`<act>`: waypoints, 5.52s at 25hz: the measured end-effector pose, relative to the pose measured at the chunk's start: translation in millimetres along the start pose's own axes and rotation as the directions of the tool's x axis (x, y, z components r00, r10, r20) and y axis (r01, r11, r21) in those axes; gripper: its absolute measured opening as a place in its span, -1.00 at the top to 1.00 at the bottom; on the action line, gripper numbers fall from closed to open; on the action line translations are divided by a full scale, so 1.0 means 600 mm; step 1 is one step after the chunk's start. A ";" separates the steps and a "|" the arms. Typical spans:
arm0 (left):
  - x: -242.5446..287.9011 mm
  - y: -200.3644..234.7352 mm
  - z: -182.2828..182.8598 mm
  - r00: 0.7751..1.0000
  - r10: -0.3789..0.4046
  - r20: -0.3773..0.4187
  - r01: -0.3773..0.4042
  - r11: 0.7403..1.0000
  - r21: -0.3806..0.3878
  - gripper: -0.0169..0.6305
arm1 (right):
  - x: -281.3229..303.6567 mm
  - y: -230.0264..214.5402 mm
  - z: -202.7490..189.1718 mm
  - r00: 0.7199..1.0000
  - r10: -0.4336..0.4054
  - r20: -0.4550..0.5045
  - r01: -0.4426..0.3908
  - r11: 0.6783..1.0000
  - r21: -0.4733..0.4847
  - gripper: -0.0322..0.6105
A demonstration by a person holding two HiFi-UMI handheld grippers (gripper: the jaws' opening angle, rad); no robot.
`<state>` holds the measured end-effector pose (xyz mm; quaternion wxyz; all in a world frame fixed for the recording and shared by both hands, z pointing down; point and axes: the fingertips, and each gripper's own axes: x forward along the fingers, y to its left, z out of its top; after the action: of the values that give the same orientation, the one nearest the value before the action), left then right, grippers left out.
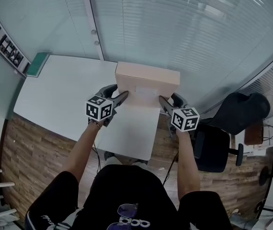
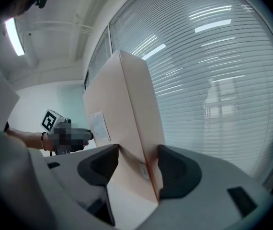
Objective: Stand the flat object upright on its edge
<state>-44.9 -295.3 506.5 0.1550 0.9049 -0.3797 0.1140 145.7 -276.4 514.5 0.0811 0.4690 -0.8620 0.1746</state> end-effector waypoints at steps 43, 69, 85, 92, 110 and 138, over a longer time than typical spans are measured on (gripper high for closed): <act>0.256 0.188 0.119 1.000 -0.030 -0.010 0.030 0.999 0.012 0.18 | 0.203 -0.178 0.101 0.986 -0.164 0.012 0.163 0.984 0.071 0.07; 0.344 0.241 0.119 1.000 0.023 -0.002 -0.023 0.999 0.023 0.18 | 0.282 -0.263 0.109 0.983 -0.181 0.002 0.181 0.982 0.055 0.07; 0.356 0.251 0.088 0.999 0.032 -0.044 -0.031 0.999 0.023 0.18 | 0.299 -0.272 0.074 0.983 -0.184 -0.030 0.186 0.980 0.076 0.07; 0.355 0.249 0.085 0.999 0.020 -0.041 -0.020 1.000 0.014 0.18 | 0.298 -0.274 0.071 0.984 -0.179 -0.025 0.180 0.980 0.081 0.07; 0.280 0.232 0.093 0.999 0.048 -0.013 -0.048 0.999 -0.008 0.22 | 0.235 -0.242 0.075 0.985 -0.168 -0.031 0.170 0.981 0.088 0.07; 0.025 0.079 0.044 0.989 0.120 0.085 -0.121 0.993 -0.002 0.88 | 0.039 -0.075 0.031 0.991 -0.121 0.059 0.122 0.992 -0.019 0.83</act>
<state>-66.2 -346.2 496.2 0.1301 0.8845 -0.4398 0.0851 171.2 -324.2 514.7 0.0718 0.5244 -0.8358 0.1460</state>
